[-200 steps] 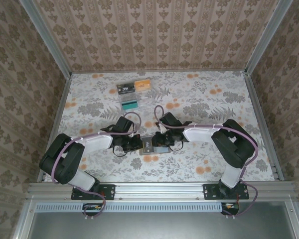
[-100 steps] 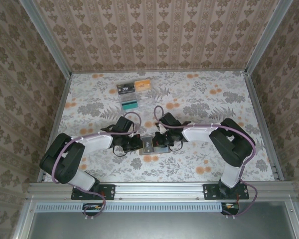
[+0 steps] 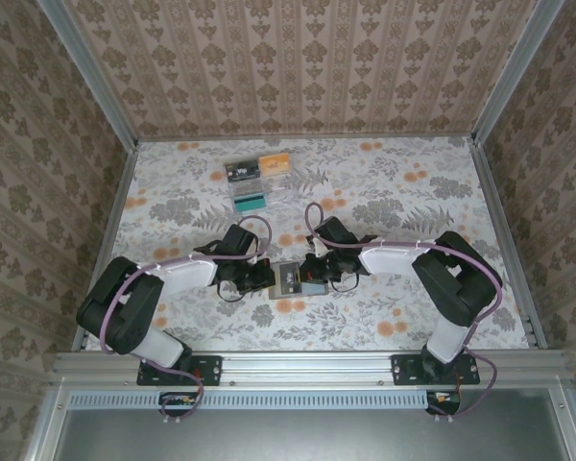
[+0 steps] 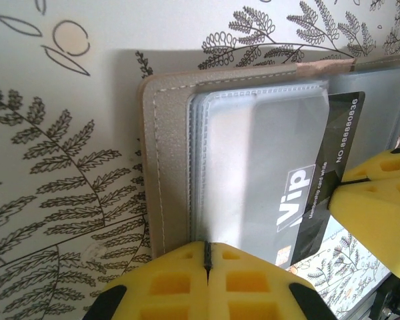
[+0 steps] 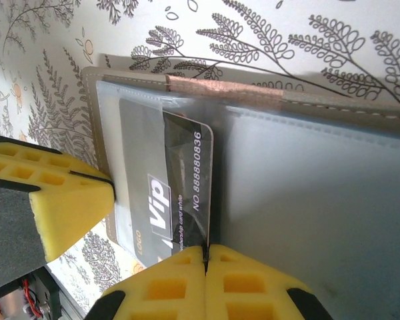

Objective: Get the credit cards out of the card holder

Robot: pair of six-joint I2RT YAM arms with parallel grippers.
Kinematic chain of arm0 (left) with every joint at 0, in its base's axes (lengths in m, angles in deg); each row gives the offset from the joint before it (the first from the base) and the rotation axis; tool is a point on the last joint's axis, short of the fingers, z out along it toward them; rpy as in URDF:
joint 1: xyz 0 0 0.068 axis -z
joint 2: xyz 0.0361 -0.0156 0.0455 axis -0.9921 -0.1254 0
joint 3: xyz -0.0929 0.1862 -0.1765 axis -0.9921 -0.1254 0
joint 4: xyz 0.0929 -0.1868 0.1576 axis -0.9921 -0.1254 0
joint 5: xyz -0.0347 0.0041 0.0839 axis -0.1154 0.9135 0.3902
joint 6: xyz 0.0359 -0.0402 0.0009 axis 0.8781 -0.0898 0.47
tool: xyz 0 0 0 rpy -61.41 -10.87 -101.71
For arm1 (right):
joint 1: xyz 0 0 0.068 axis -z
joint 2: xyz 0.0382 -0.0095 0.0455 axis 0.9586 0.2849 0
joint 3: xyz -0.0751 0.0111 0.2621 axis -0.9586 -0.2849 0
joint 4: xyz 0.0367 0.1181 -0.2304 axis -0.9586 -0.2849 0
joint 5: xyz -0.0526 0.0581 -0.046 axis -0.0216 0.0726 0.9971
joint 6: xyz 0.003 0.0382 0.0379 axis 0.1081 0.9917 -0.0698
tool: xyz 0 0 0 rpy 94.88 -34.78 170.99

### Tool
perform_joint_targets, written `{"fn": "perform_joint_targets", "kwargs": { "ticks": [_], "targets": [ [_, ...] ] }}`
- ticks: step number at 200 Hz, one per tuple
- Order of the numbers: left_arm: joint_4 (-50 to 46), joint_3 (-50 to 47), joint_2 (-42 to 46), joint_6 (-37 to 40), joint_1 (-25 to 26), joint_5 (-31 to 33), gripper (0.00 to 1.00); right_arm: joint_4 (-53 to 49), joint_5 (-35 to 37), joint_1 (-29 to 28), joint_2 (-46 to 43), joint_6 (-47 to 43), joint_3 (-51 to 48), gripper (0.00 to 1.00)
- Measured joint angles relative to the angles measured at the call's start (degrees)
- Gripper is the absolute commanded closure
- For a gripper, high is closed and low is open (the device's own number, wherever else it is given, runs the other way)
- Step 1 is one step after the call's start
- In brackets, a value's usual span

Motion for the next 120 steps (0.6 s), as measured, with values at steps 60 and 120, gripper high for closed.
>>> {"fn": "perform_joint_targets", "kwargs": {
  "ticks": [60, 120],
  "targets": [
    [0.07, 0.0, -0.22, 0.0, 0.02, -0.28, 1.0, 2.08, -1.07, 0.0, 1.36, 0.46, -0.09, 0.8],
    [0.2, 0.0, -0.22, -0.02, 0.07, -0.33, 1.0, 4.11, -2.49, 0.07, 2.8, 1.55, -0.07, 0.95]
  ]
}}
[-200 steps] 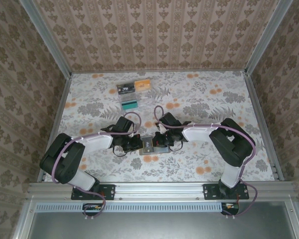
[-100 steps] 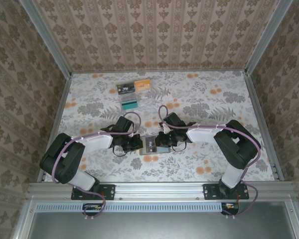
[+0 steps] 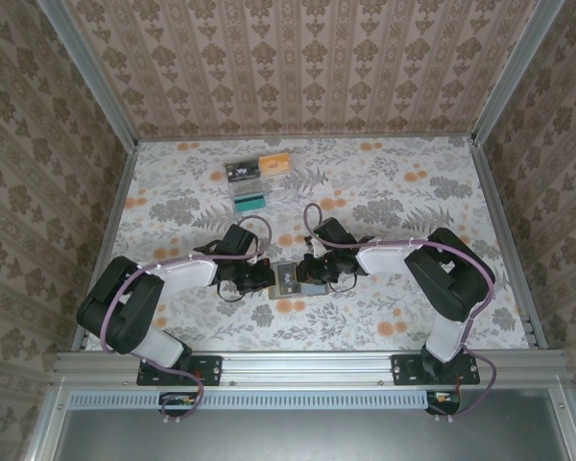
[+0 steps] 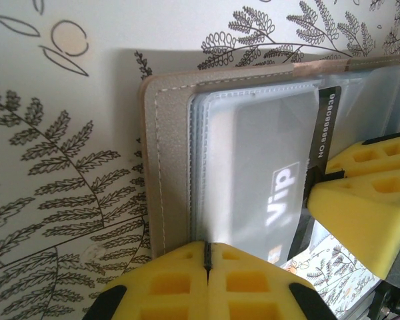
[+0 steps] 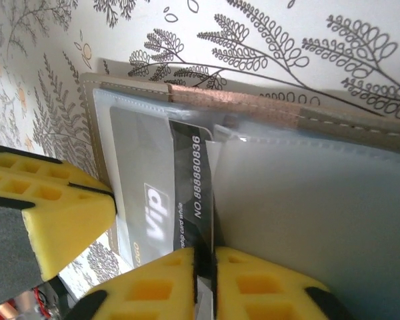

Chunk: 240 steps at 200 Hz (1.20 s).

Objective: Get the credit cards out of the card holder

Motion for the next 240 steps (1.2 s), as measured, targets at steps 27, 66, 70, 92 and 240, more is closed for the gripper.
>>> {"fn": "perform_joint_targets", "kwargs": {
  "ticks": [27, 66, 70, 92, 240],
  "targets": [
    [0.02, 0.0, 0.02, 0.0, 0.0, 0.02, 1.0, 0.76, -0.24, 0.52, -0.11, 0.13, -0.24, 0.97],
    [-0.04, 0.0, 0.22, 0.02, -0.02, 0.13, 1.0, 0.52, -0.44, 3.08, -3.26, -0.26, -3.19, 0.99],
    [-0.09, 0.0, 0.24, 0.04, -0.07, 0.13, 1.0, 0.39, -0.42, 3.37, -3.65, -0.31, -3.43, 0.99],
    [-0.7, 0.0, 0.35, 0.04, -0.07, 0.33, 1.0, 0.15, -0.42, 4.94, -5.92, -0.76, -4.92, 1.0],
    [-1.46, 4.66, 12.07, -2.99, -2.27, 0.09, 0.59, -9.86, -0.2, 11.04, -21.18, -5.29, -7.08, 1.0]
  ]
}}
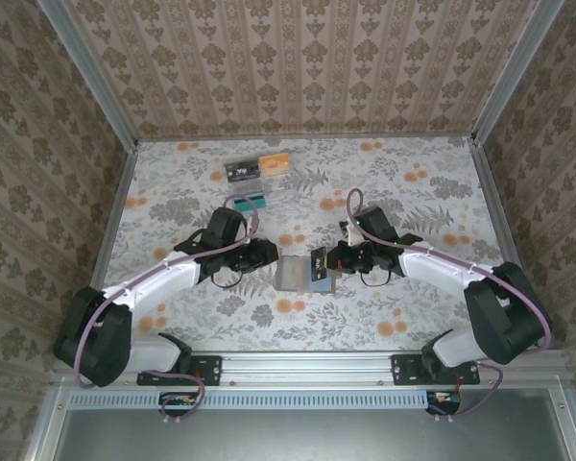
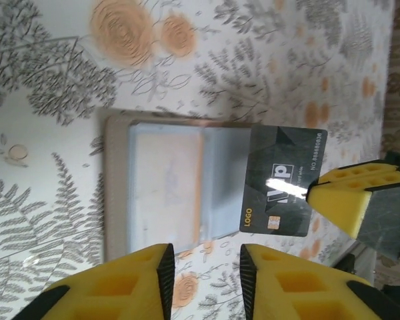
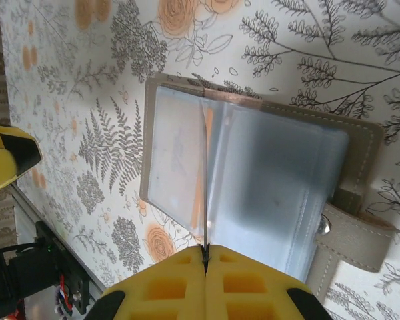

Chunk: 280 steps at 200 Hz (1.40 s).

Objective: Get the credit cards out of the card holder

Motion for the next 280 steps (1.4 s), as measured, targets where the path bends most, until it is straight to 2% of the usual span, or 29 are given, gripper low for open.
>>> {"fn": "perform_joint_targets", "kwargs": {
  "ticks": [57, 118, 169, 236, 269, 280],
  "targets": [
    [10.84, 0.09, 0.76, -7.76, -0.52, -4.0, 0.57, 0.92, -1.79, 1.95, -10.14, 0.52, 0.04, 1.0],
    [23.85, 0.2, -0.5, -14.62, -0.5, -10.19, 0.61, 10.78, -8.96, 3.93, -10.95, 6.95, 0.11, 1.0],
    [26.95, 0.22, -1.77, -16.48, -0.28, -12.31, 0.68, 17.75, -13.35, 3.93, -9.57, 11.28, 0.11, 1.0],
    [30.42, 0.35, -2.69, -18.32, 0.09, -14.14, 0.74, 20.61, -15.39, 3.93, -8.79, 12.92, 0.11, 1.0],
    [32.68, 0.39, -3.45, -19.71, 0.22, -15.26, 0.82, 21.38, -16.0, 3.93, -8.22, 13.14, 0.11, 1.0],
    [33.11, 0.44, -3.48, -20.11, 0.31, -15.28, 0.88, 21.59, -16.13, 4.0, -8.15, 13.16, 0.11, 1.0]
  ]
}}
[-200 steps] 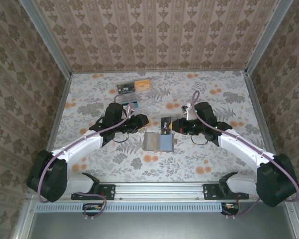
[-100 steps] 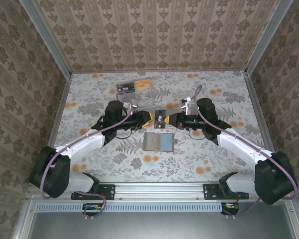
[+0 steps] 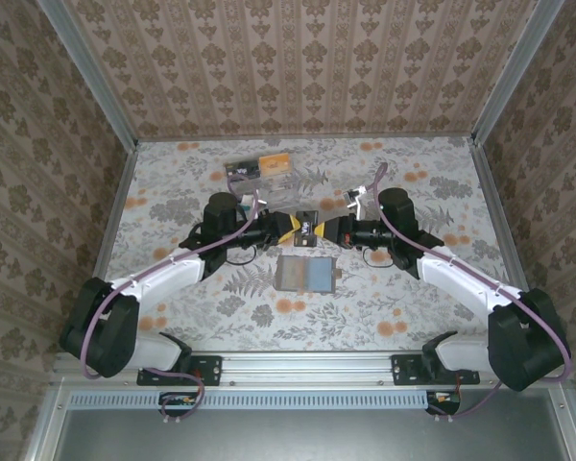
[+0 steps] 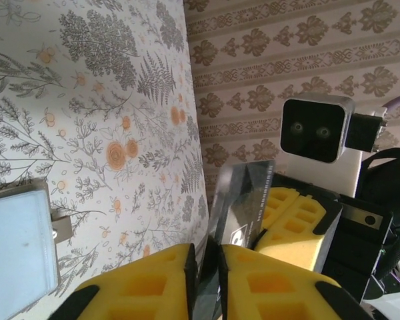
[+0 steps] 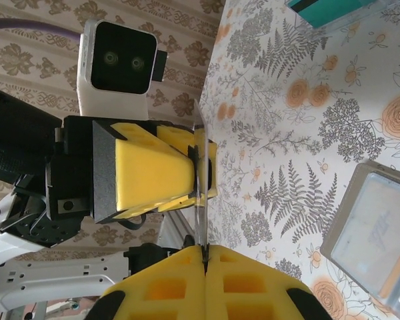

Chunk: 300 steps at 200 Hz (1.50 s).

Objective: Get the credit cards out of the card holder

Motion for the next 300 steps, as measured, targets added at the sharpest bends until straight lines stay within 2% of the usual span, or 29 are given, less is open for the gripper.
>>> {"fn": "perform_joint_targets", "kwargs": {
  "ticks": [16, 22, 36, 41, 49, 70, 85, 105, 150, 191, 246, 300],
  "targets": [
    [0.61, 0.04, 0.0, -0.28, 0.0, -0.09, 0.97, 0.09, -0.02, 0.26, 0.07, 0.02, -0.02, 1.0],
    [0.98, 0.11, 0.0, -0.42, 0.0, -0.11, 1.0, -0.04, 0.02, 0.48, 0.17, 0.02, -0.02, 0.95],
    [1.68, 0.35, 0.0, -0.68, 0.02, -0.24, 1.0, -0.35, 0.04, 0.68, 0.5, -0.02, -0.02, 0.87],
    [1.68, 0.37, 0.0, -0.68, 0.04, -0.26, 1.0, -0.46, 0.02, 0.68, 0.59, -0.11, -0.02, 0.78],
    [1.62, 0.37, 0.0, -0.66, 0.07, -0.44, 1.0, -0.66, 0.02, 0.66, 0.66, -0.42, -0.02, 0.56],
    [-0.61, 0.74, 0.66, 0.33, 0.09, -0.59, 1.0, -1.57, 0.02, 0.68, 0.74, -1.03, 0.0, 0.25],
    [-4.2, 1.51, 1.81, 2.34, -0.33, -0.59, 1.0, -2.91, 0.15, 0.9, 0.74, -2.19, 0.07, 0.13],
    [-12.87, 4.9, 3.39, 7.61, -1.49, -0.07, 1.0, -5.51, 1.09, 1.49, 0.7, -3.56, 0.33, 0.02],
    [-36.83, 17.55, 5.79, 27.21, -4.17, 6.6, 1.0, -12.0, 4.61, 2.73, -0.76, -7.13, 2.38, 0.0],
    [-50.03, 24.06, 5.92, 46.8, -5.97, 17.66, 1.0, -16.68, 7.96, 2.99, -1.53, -10.62, 4.9, 0.0],
    [-55.08, 27.76, 5.79, 74.34, -6.43, 30.97, 1.0, -19.21, 9.38, 3.89, -1.53, -13.09, 6.6, 0.0],
    [-55.21, 34.91, -1.75, 97.2, -10.19, 36.61, 1.0, -19.65, 9.42, 4.98, -1.42, -13.66, 7.43, 0.0]
  ]
}}
